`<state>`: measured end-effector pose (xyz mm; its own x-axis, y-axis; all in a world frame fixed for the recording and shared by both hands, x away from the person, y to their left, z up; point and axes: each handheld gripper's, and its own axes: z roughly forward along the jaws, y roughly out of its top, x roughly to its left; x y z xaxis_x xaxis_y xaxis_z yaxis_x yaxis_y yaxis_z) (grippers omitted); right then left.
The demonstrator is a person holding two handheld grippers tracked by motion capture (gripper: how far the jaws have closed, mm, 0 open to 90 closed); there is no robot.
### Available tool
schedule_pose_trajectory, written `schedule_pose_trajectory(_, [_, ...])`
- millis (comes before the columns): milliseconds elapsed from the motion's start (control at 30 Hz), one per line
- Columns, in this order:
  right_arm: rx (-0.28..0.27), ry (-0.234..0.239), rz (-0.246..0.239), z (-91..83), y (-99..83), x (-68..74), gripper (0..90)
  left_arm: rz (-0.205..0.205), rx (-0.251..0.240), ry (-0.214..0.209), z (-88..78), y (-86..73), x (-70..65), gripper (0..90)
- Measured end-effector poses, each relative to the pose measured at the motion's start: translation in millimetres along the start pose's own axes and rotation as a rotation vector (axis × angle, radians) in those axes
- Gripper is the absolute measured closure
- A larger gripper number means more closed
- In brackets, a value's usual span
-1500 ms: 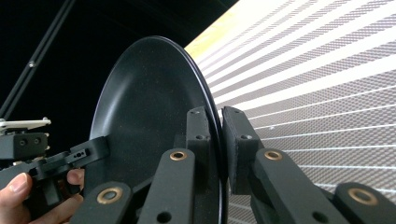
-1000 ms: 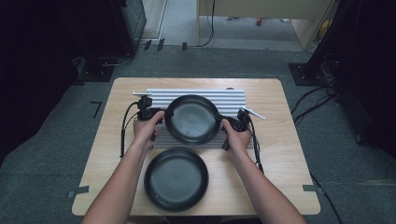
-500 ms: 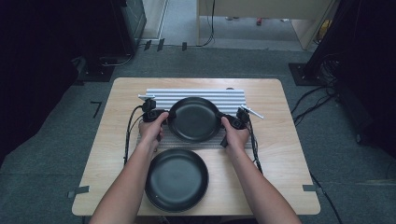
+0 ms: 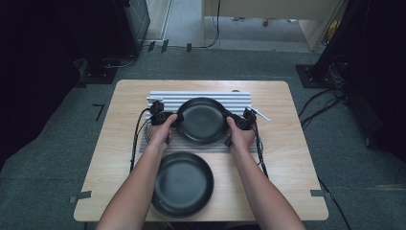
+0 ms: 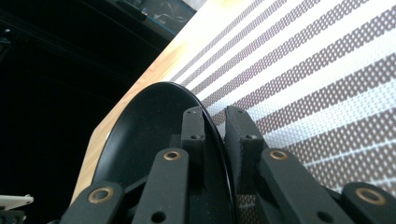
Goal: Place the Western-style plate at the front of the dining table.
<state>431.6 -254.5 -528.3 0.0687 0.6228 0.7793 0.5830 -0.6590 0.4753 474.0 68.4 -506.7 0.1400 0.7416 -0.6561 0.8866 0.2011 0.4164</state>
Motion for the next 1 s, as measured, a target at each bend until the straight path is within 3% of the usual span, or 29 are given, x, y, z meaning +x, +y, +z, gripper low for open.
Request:
schedule_pose_trajectory(233, [0.016, -0.017, -0.012, 7.4, -1.3, -0.3, 77.2, -0.015, -0.007, 0.002, 3.8, 0.0, 2.9, 65.3])
schedule_pose_trajectory(400, [0.017, -0.006, -0.014, 8.4, -2.5, 1.6, 66.6, -0.056, -0.002, -0.070, 4.3, 1.4, 3.7, 47.8])
schedule_pose_trajectory(567, [-0.012, -0.006, -0.024, 6.1, -2.1, 5.8, 58.9, 0.010, -0.010, -0.041, -1.1, 2.1, 1.3, 43.4])
schedule_pose_trajectory(667, [-0.042, -0.030, -0.088, 3.2, 0.2, 6.9, 56.0, 0.024, -0.006, -0.042, -5.9, 2.5, 0.8, 35.2])
schedule_pose_trajectory(767, [-0.041, -0.046, -0.115, 0.6, 2.7, 6.1, 54.7, 0.060, -0.006, -0.004, -11.6, 1.7, -1.1, 31.5])
schedule_pose_trajectory(833, [-0.035, -0.044, -0.132, -1.5, 3.5, 7.3, 53.6, 0.057, -0.012, -0.003, -16.3, 0.3, -1.1, 30.1])
schedule_pose_trajectory(1000, [-0.004, -0.040, -0.274, -9.4, 2.9, 12.2, 52.7, 0.072, -0.014, 0.008, -28.8, -4.8, -2.8, 20.1])
